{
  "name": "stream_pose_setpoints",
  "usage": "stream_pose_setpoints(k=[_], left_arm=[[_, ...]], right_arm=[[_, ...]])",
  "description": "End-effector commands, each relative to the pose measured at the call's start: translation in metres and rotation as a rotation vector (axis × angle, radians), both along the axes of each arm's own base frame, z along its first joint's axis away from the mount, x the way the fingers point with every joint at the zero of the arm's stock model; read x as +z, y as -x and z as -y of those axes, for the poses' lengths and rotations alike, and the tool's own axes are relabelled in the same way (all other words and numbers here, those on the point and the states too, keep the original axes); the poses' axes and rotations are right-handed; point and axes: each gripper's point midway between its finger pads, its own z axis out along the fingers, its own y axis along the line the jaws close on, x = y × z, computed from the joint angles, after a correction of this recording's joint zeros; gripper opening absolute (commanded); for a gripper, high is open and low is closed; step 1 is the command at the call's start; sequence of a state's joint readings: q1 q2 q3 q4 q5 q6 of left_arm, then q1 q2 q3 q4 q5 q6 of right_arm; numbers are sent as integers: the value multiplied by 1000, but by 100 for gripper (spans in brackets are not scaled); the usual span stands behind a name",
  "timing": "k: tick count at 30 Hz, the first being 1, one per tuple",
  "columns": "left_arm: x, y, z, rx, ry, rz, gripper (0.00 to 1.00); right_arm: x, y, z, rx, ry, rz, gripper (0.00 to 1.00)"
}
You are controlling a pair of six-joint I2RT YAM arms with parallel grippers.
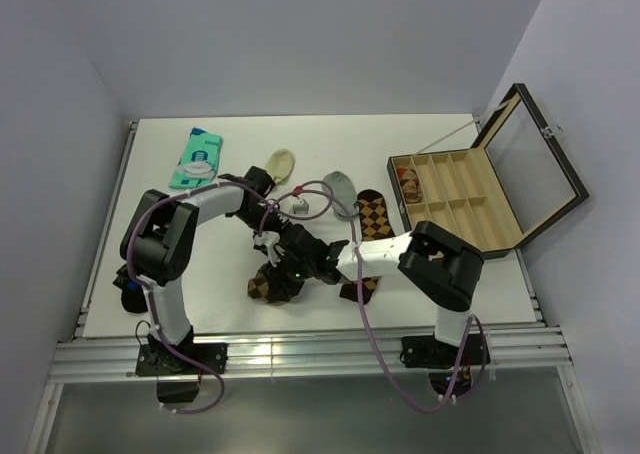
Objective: Roll the socks
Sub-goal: Roll the sock at the center of the board.
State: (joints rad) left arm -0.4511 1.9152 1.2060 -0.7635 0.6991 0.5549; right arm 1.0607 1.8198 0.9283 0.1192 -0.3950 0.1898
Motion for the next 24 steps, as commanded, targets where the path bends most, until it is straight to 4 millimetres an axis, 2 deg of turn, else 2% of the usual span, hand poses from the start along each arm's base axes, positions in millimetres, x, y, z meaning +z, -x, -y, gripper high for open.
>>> stream_pose_setpoints(k=[1,2,3,4,10,12,15,19,20,22,23,24], left_arm=[[9,-38,5,26,15,202,42],[10,-44,6,50,20,227,46],[16,-49,5,67,26,257,61],[19,-52,4,79,27,271,63],[44,-87,-15,219,57,384,64],[58,-103,-29,285,73,422,64],[76,-117,-51,348,77,476,68],[83,-118,-73,336,36,523,72],[81,-116,-78,328,19,533,78],[83,-112,-86,312,-2,562,78],[78,-105,-90,289,-16,569,76],[85,-100,-93,278,-16,603,77]], right_arm=[[-69,48,62,21,281,-269,22],[-72,49,64,20,290,-283,22],[-72,47,66,10,289,-293,22],[-73,49,68,8,293,-311,22],[-80,44,75,-26,321,-348,21],[-80,43,76,-33,328,-356,22],[-81,42,77,-45,341,-370,22],[-84,38,77,-54,375,-397,22],[-86,38,78,-57,385,-404,22],[-86,36,78,-70,397,-416,22],[-87,34,78,-81,400,-423,22],[-87,33,79,-93,404,-432,22]])
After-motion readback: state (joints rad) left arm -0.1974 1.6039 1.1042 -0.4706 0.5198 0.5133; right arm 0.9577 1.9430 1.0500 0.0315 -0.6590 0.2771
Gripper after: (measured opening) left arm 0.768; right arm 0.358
